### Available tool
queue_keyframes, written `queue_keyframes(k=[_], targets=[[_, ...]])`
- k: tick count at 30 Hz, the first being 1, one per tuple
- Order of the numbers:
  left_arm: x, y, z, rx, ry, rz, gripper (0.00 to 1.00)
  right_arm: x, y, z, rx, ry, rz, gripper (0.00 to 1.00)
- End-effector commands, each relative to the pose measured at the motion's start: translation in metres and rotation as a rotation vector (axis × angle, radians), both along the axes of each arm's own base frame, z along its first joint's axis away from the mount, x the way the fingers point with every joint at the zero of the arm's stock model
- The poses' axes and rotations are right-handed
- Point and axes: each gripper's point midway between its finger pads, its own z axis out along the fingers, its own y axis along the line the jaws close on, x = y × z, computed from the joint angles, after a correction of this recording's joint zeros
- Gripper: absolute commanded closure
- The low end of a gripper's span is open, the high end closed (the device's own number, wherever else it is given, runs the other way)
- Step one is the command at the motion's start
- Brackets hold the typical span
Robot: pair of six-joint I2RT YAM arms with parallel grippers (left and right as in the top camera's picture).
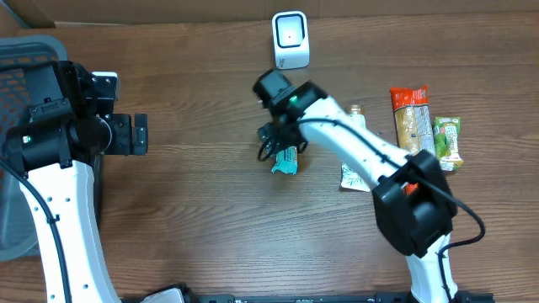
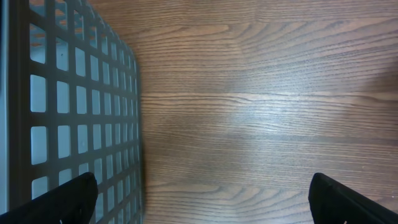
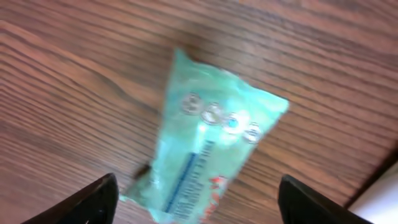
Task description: Scan the item barcode
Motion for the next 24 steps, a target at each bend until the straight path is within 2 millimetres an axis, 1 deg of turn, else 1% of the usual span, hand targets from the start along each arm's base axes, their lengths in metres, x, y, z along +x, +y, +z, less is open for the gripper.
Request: queue_keyframes(k=[1, 3, 4, 5, 10, 12, 15, 17, 20, 24], targets=[[0.0, 0.0, 0.004, 0.004, -0.012, -0.014, 0.01, -0.002, 0.012, 0.011, -0.085, -0.124, 0.009, 0.21], [0.0, 0.0, 0.004, 0.004, -0.011, -0.013, 0.0, -0.005, 0.017, 0.003, -0.112, -0.135, 0.01, 0.25], [0.0, 0.0, 0.004, 0.004, -0.011, -0.013, 0.0, -0.008, 0.022, -0.009, -0.131, -0.13, 0.02, 0.28], [0.0, 0.0, 0.004, 0.004, -0.011, -0.013, 0.0, -0.008, 0.021, -0.016, -0.149, -0.134, 0.002, 0.29], [0.0, 0.0, 0.004, 0.004, -0.011, -0.014, 0.0, -0.013, 0.014, -0.05, -0.205, -0.084, -0.045, 0.31], [0.0, 0.0, 0.004, 0.004, -0.011, -0.013, 0.0, -0.014, 0.008, -0.066, -0.234, -0.06, -0.068, 0.32], [0.0, 0.0, 0.004, 0.004, -0.012, -0.014, 0.0, -0.017, 0.001, -0.081, -0.272, -0.03, -0.067, 0.37], [0.0, 0.0, 0.004, 0.004, -0.011, -0.013, 0.0, -0.02, -0.003, -0.085, -0.29, -0.012, -0.067, 0.46], [0.0, 0.0, 0.004, 0.004, -0.011, -0.014, 0.0, -0.021, -0.003, -0.085, -0.292, -0.01, -0.066, 0.66], [0.0, 0.0, 0.004, 0.004, -0.011, -0.014, 0.0, -0.022, 0.0, -0.084, -0.289, -0.012, -0.057, 0.83]])
